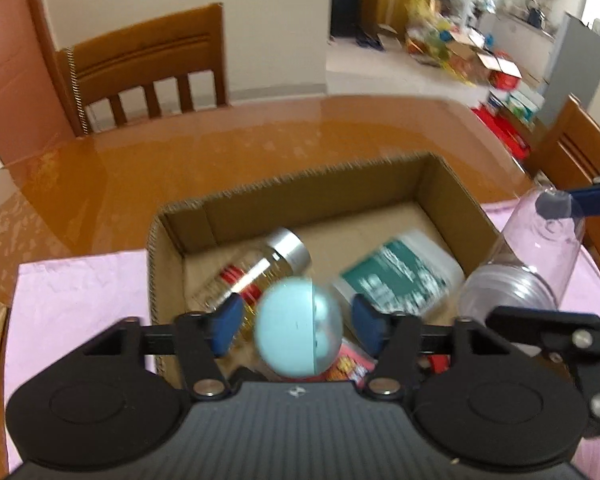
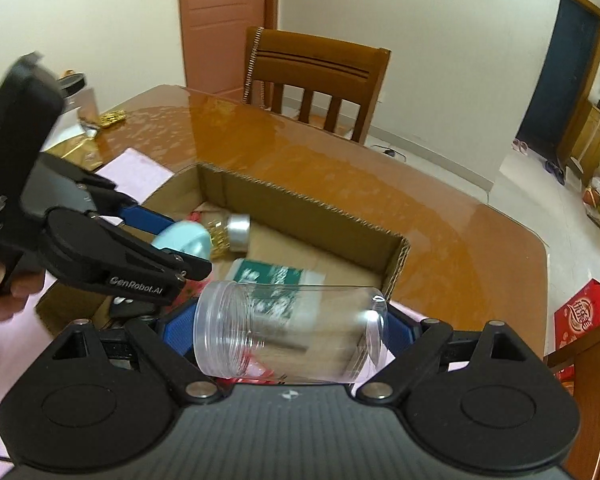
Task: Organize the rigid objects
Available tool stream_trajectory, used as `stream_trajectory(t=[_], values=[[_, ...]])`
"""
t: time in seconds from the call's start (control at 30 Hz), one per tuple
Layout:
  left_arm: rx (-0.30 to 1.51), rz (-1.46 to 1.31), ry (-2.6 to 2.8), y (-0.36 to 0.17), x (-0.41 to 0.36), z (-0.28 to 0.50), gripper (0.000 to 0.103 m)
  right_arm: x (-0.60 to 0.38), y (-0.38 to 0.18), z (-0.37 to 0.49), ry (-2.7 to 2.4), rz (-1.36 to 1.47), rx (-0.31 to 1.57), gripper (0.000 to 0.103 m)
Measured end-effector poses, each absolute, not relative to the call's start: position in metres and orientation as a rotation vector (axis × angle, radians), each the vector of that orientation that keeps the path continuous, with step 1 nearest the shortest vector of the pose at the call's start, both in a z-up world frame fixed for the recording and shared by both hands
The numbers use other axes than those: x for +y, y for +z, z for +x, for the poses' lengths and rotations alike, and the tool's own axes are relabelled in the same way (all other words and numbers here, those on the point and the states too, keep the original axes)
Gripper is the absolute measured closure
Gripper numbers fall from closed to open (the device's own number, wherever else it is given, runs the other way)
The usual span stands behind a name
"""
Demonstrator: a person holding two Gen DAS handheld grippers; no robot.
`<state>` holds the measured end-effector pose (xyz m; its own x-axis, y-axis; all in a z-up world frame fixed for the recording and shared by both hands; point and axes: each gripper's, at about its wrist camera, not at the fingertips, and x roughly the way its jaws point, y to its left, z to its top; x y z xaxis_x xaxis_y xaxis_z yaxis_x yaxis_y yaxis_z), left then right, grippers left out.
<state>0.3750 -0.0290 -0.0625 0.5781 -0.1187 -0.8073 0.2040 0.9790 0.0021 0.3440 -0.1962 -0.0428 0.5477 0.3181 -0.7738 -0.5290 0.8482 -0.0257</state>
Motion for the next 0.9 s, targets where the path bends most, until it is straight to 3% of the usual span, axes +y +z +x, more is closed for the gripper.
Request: stream_trajectory(t=[0.1,0.23,0.4,0.5,0.9], values=[[0.886,0.086,-0.170,-0.047,-0.020,0.369,0.012,-0.194,-0.045,0.362,0.493,-0.249,0.862,0.010],[0.844,0.117,-0.069,-0.029,-0.004,0.358,0.006,-0.186,-0.048,0.386,0.488,-0.229,0.858,0.010],[0.816,0.138,-0.011,-0.014,0.009,0.340,0.003,-0.173,-0.057,0.413,0.463,-0.196,0.858,0.009],[0.830,0.130,-0.023,-0.011,0.010,0.332,0.003,-0.173,-0.058,0.419,0.453,-0.147,0.878,0.000],[0.904,0.113,0.001,0.006,-0.008,0.290,0.003,-0.194,-0.025,0.357,0.277,-0.124,1.014,0.000]])
